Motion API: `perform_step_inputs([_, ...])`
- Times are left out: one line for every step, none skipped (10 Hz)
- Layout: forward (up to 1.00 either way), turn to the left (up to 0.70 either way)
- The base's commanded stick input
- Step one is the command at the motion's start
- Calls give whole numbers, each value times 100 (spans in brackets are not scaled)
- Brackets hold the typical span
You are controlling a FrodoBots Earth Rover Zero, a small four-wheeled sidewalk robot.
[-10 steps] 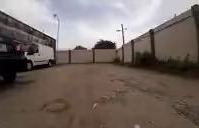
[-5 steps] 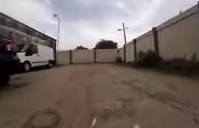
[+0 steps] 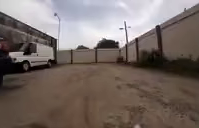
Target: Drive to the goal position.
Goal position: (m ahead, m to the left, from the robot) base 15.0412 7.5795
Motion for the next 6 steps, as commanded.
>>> perform_step_inputs([70,0])
perform_step_inputs([70,0])
perform_step_inputs([70,0])
perform_step_inputs([70,0])
perform_step_inputs([70,0])
perform_step_inputs([70,0])
